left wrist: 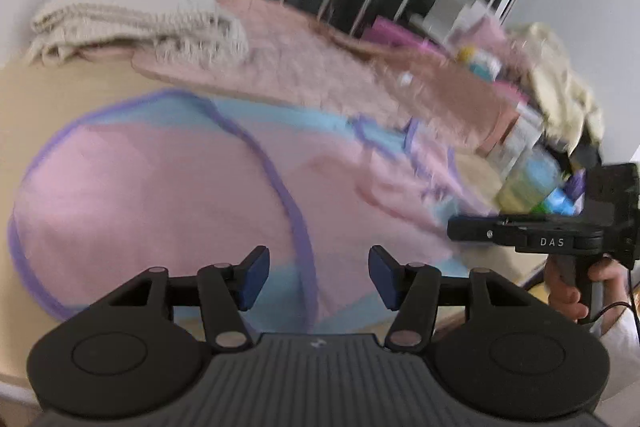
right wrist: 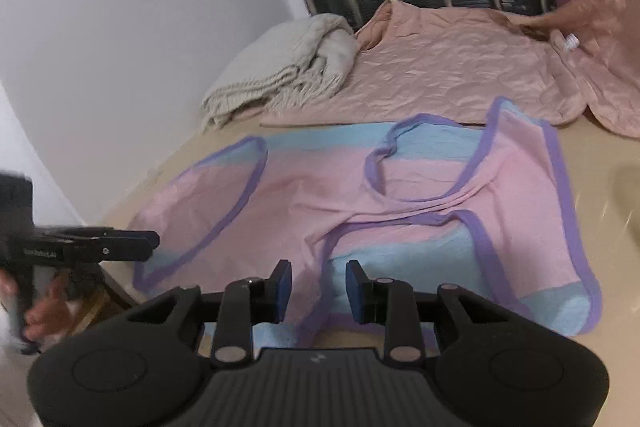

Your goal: Fold clothes

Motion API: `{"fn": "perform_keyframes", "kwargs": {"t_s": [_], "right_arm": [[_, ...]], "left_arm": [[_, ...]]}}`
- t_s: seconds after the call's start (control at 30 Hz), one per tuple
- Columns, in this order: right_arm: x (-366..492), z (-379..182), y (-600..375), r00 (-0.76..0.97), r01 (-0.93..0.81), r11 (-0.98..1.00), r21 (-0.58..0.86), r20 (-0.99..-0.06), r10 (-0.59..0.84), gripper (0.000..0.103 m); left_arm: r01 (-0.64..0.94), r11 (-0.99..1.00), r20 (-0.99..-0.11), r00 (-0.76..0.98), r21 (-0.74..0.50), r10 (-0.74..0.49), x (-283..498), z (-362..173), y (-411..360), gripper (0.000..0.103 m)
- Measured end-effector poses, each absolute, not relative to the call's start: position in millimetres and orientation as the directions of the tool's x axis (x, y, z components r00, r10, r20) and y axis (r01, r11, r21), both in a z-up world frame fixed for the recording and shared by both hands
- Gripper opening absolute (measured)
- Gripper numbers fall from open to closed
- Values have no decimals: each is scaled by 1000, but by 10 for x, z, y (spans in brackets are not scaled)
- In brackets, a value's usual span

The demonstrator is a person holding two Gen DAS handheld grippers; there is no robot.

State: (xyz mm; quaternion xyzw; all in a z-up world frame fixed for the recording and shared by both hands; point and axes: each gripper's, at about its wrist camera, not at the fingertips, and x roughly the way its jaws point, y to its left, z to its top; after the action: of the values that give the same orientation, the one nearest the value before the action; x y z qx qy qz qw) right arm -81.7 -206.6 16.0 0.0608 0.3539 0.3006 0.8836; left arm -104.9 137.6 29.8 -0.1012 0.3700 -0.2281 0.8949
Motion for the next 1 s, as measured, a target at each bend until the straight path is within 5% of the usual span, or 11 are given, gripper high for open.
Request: {"fn": "perform_keyframes", "kwargs": {"t_s": [0.1, 0.3, 0.63, 0.73, 0.8, 0.9, 1.0], "right_arm": [[-815, 135, -1975, 545, -512, 802, 308, -605, 580, 6], [-788, 215, -1984, 546, -524, 786, 328, -579, 606, 2], [-393, 431, -1903, 635, -494, 815, 304, -514, 577, 2], [-155, 372, -1847, 657, -463, 847, 260, -541, 526, 7], [-185, 411, -2024, 670, -456, 846, 274, -520, 530, 7], [-309, 451, -2302, 666, -473, 828, 301, -492, 560, 26], [-542, 379, -2380, 604, -535, 791, 299, -519, 605, 34]], "left_arm": [[299, 890, -659, 599, -344, -456, -1040, 246, 1332, 33], [285, 898, -670, 597, -336, -441, -1038, 224, 1328, 2], [177, 882, -578, 696, -437, -426, -604, 472, 1466, 1], [95, 894, -612, 697, -438, -374, -380, 401, 1529, 4], [66, 890, -629, 684, -452, -370, -349, 344, 1621, 8], [95, 870, -621, 662, -484, -418, -498, 289, 1779, 39], [113, 865, -623, 649, -489, -437, -608, 238, 1862, 42]]}}
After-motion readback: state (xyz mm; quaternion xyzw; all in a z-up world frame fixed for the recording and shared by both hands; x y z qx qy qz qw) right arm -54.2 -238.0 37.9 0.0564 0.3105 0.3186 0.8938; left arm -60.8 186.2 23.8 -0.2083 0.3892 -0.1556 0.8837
